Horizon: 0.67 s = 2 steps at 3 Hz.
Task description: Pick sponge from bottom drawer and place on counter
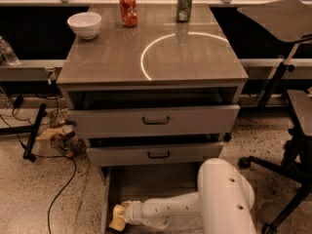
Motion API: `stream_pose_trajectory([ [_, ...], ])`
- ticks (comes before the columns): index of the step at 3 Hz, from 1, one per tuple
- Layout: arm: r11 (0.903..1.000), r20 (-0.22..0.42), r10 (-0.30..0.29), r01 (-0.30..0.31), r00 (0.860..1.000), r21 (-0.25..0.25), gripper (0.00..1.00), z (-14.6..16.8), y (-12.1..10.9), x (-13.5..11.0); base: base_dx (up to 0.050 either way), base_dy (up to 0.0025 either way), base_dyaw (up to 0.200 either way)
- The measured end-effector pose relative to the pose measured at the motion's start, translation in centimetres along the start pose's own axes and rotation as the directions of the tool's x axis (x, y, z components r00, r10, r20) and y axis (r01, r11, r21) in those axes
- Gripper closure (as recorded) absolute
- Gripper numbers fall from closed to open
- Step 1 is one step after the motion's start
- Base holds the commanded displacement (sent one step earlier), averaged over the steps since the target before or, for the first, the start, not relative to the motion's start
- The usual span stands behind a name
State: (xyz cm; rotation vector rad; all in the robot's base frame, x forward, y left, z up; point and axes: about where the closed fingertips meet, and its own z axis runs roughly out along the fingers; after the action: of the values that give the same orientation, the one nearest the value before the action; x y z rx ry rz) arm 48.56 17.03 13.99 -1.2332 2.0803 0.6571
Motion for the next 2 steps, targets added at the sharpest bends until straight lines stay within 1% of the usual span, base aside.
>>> stream_pose_trajectory([
  [1,0.9992,0.041,-0.021,0.020,0.999,0.034,1.00,-3.7,-1.2,-2.1,0.000,0.00000,0.000],
  [2,0.9946,0.102,-0.035,0.025,0.994,0.100,1.00,-10.2,-3.8,-4.7,0.000,0.00000,0.000],
])
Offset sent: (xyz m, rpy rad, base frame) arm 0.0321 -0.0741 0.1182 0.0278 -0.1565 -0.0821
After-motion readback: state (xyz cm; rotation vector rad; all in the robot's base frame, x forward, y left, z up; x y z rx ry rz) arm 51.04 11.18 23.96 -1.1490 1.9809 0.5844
